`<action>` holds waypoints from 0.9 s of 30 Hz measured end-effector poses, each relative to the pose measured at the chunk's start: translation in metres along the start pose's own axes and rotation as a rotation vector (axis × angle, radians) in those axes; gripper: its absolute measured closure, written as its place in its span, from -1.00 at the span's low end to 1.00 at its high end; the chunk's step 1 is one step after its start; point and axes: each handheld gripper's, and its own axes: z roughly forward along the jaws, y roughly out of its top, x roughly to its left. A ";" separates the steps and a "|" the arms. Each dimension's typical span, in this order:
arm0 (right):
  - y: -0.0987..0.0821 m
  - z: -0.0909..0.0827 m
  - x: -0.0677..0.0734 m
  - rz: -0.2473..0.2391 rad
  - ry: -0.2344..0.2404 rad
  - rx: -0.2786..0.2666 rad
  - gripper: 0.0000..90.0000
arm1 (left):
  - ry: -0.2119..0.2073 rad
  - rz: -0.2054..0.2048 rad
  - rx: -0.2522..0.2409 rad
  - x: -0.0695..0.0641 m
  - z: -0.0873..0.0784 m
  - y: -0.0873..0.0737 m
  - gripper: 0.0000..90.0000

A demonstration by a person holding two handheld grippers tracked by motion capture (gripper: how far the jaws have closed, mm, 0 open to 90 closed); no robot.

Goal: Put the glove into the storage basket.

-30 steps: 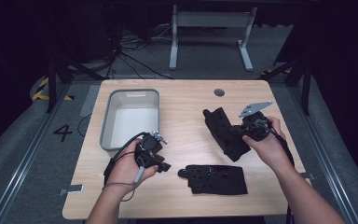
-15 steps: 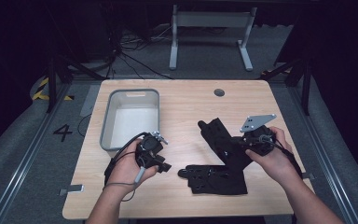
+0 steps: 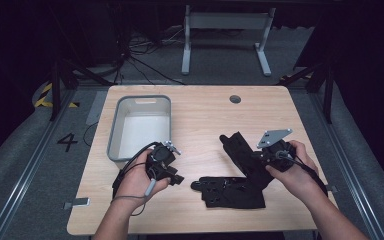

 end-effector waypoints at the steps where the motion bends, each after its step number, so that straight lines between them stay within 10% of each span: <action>1: 0.000 0.000 0.001 0.000 0.001 0.002 0.95 | 0.001 0.000 0.000 0.000 0.000 0.000 0.33; 13: 0.003 0.007 0.027 -0.063 -0.024 0.018 0.94 | 0.002 0.000 -0.001 -0.001 0.000 0.000 0.33; 21: 0.010 0.007 0.048 -0.106 0.025 0.009 0.94 | 0.002 0.004 -0.005 -0.001 0.000 0.000 0.31; 27: 0.009 0.012 0.062 -0.096 0.145 0.004 0.93 | 0.000 0.003 -0.007 -0.001 0.000 0.000 0.31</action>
